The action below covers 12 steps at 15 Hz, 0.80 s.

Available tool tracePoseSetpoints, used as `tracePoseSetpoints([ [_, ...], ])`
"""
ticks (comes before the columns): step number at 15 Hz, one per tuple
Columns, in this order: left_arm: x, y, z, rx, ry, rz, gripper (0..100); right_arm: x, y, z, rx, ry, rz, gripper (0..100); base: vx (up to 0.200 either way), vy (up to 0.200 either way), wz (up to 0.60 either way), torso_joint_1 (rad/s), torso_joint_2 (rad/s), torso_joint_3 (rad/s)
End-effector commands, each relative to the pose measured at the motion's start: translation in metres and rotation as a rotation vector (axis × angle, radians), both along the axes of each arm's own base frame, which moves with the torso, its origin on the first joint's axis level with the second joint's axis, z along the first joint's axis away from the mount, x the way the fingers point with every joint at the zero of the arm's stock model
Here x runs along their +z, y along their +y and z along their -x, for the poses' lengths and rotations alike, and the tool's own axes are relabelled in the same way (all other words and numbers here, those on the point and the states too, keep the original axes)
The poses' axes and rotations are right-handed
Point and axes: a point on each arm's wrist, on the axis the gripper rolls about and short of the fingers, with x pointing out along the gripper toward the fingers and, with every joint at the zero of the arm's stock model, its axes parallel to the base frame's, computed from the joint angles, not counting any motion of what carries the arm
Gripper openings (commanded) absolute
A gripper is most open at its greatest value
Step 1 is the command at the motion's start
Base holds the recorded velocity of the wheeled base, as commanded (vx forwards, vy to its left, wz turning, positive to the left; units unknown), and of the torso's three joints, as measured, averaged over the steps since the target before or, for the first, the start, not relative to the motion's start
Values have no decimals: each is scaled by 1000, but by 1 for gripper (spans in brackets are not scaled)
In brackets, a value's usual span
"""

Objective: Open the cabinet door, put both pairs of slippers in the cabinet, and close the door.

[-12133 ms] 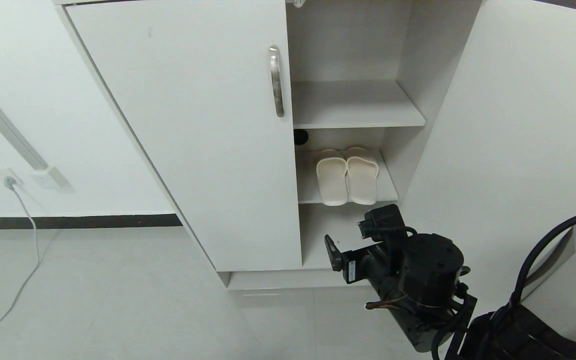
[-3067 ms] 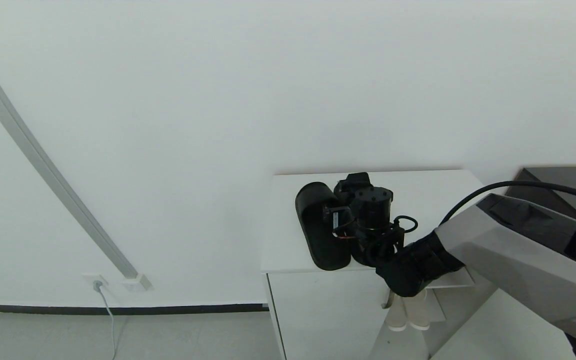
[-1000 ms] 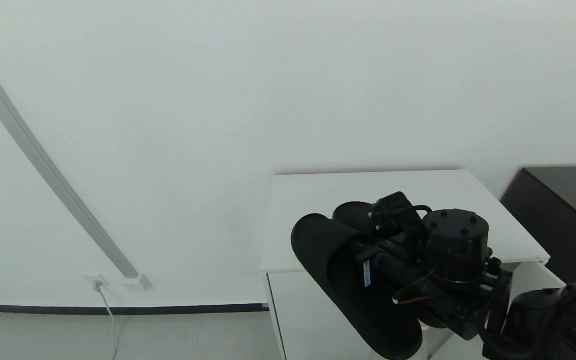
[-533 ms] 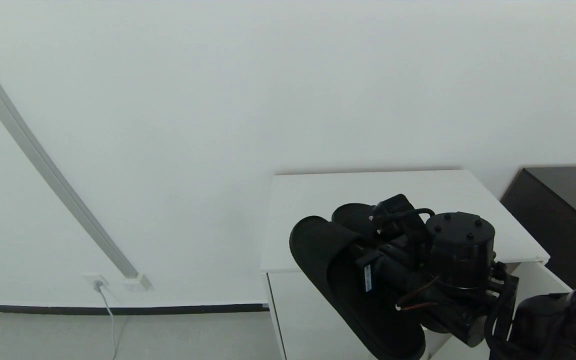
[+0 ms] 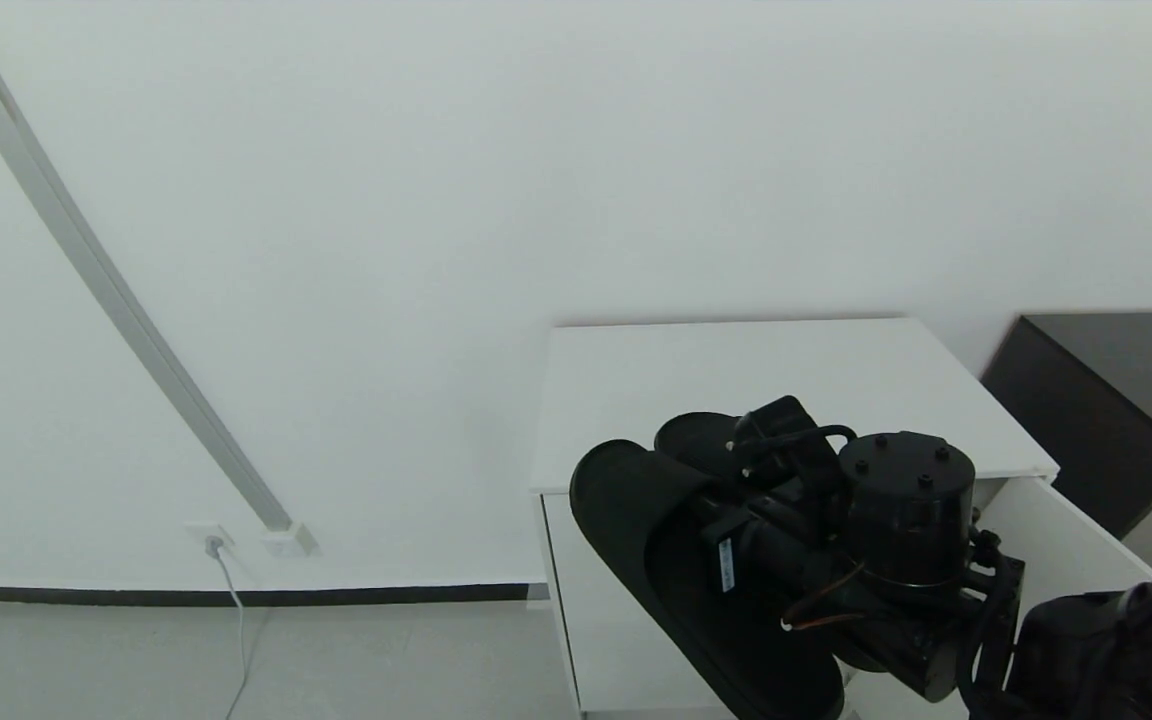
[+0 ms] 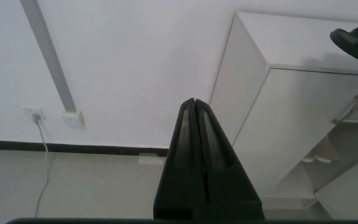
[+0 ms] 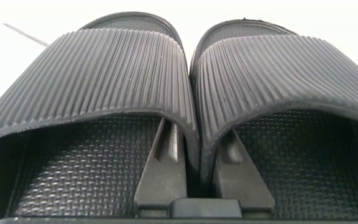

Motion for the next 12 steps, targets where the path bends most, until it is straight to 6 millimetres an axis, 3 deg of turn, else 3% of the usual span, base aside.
tracePoseSetpoints([
  [1, 0, 0, 0, 2, 0, 1, 0, -2, 1, -1, -1, 3, 4, 0, -200, 0, 0, 2, 7, 2],
  [3, 0, 0, 0, 2, 0, 2, 0, -3, 0, 0, -1, 6, 7, 0, -200, 0, 0, 7, 2, 7],
  [12, 0, 0, 0, 2, 0, 2, 0, -7, 2, -2, -1, 13, 15, 0, 0, 0, 0, 0, 0, 0],
])
